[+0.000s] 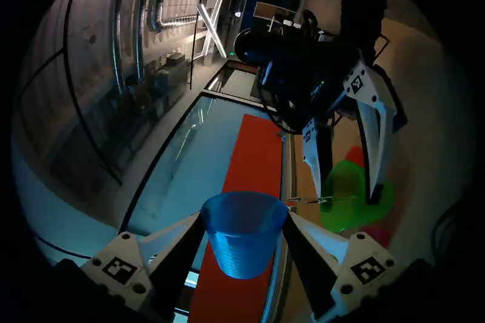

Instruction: Pour water

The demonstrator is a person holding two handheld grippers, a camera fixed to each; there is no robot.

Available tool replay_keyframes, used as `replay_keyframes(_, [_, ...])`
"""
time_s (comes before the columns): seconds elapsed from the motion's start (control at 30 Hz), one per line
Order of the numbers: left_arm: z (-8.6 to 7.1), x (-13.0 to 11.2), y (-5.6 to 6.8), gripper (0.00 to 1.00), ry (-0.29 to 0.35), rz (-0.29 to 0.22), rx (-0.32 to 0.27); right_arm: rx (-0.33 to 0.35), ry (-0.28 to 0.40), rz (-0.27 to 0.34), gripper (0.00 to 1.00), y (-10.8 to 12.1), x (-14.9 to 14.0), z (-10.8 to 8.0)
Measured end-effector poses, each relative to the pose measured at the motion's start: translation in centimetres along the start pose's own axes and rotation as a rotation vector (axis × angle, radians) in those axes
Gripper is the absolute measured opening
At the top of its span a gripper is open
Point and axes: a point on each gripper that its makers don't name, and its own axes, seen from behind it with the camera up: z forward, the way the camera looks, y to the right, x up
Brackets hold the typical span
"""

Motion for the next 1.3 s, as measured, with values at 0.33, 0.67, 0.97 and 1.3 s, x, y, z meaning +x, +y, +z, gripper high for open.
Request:
replay_keyframes(0.33, [0.19,0.3,-0.07,0.86,0.005,0.029,0.002,-0.006,0.001,-0.004,0.92,0.28,-0.01,-0.17])
replay_keyframes(0.67, [0.43,0.09,-0.08,0.86,0.005,0.061,0.008,-0.006,0.001,-0.012,0.92,0.39,0.02,-0.12])
replay_keyframes(0.97, [0.47,-0.31,-0.02,0.86,-0.003,0.095,0.008,-0.013,-0.001,-0.016,0.92,0.55,0.02,-0.11])
replay_keyframes(1.3, [0.33,-0.25,-0.43,0.86,-0.009,0.12,0.013,-0.015,-0.002,-0.022,0.92,0.61,0.01,0.14])
